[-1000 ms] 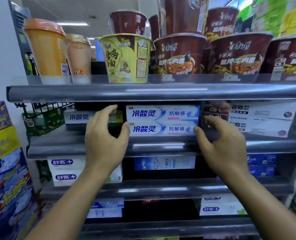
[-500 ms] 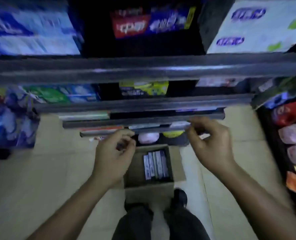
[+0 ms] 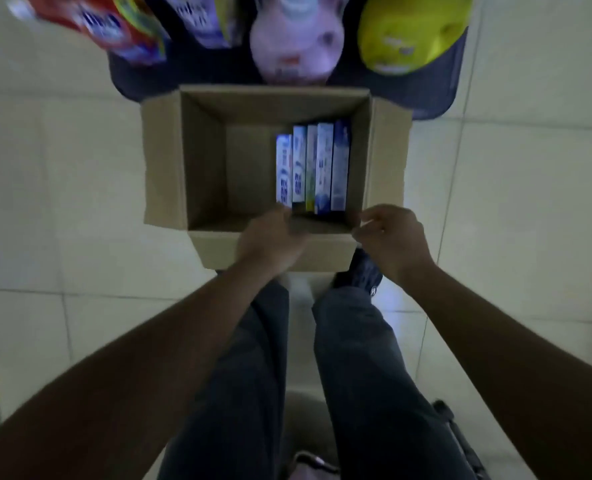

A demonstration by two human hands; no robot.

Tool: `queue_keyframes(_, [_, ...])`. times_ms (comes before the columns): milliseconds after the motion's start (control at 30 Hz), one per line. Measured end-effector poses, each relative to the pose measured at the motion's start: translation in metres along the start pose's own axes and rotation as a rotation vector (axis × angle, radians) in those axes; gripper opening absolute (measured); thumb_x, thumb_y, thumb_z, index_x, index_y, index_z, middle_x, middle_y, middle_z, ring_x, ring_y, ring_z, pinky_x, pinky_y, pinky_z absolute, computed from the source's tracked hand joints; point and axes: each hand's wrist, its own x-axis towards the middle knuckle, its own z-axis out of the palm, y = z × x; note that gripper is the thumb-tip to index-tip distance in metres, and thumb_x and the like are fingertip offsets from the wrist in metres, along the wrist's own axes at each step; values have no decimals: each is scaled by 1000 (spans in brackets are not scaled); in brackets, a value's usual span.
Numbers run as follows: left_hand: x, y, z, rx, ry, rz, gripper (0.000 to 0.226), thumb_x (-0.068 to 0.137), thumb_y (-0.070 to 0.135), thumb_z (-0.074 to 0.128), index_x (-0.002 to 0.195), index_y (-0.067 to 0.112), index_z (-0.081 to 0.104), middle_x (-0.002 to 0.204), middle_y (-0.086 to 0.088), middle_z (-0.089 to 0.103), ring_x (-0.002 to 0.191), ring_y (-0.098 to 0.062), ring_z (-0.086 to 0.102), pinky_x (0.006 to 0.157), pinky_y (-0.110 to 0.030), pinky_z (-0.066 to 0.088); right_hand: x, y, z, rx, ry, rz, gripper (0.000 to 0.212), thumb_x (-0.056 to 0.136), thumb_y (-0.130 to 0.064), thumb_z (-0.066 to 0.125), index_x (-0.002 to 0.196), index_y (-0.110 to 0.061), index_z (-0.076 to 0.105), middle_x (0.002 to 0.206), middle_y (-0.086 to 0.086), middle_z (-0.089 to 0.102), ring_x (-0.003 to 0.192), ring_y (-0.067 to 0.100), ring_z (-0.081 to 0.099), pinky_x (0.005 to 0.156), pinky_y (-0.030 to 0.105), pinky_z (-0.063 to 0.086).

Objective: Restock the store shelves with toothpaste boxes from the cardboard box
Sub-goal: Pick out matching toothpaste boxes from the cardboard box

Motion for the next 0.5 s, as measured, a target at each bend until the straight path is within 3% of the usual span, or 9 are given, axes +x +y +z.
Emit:
queue_keyframes(100, [62,0,43,-22,17,-31,29,93,42,60,114,21,59,101,1,68,85,-17,65,58,-29,45,30,29,27,77,24,2,23,88,-11,70,110,-15,73,97,2,73,83,20,70,61,8,46])
queue_keyframes(167, [97,0,71,-17,22,-22,46,94,43,61,130,16,53,118,-7,65,101,-25,65,74,-35,54,41,45,39,127,20,-6,22,89,-12,70,111,-15,73,90,-1,74,83,19,71,64,10,49])
queue_keyframes(233, [128,0,96,13,-1,-47,63,95,44,63,145,12,41,135,-12,58,115,-29,60,81,-34,50,47,59,47,164,12,-10,23,90,-13,70,112,-16,73,91,0,74,84,19,71,75,22,56])
queue_keyframes(300, [161,-1,114,10,-62,-93,73,94,43,66,150,9,33,141,-12,55,115,-26,58,77,-31,45,51,71,53,196,11,-10,22,90,-12,70,111,-17,73,94,1,74,86,21,71,83,36,59])
queue_keyframes(433, [213,0,130,-7,-165,-194,88,93,36,71,159,7,21,152,-15,46,134,-31,51,107,-36,46,55,89,57,244,23,-11,19,91,-12,70,107,-21,74,92,-1,75,86,20,71,88,44,57])
queue_keyframes(500, [224,2,136,14,-124,-208,88,93,26,74,158,8,19,152,-16,44,137,-33,47,105,-35,43,56,94,56,270,27,3,17,91,-12,71,106,-20,74,91,-1,75,84,21,72,89,45,57])
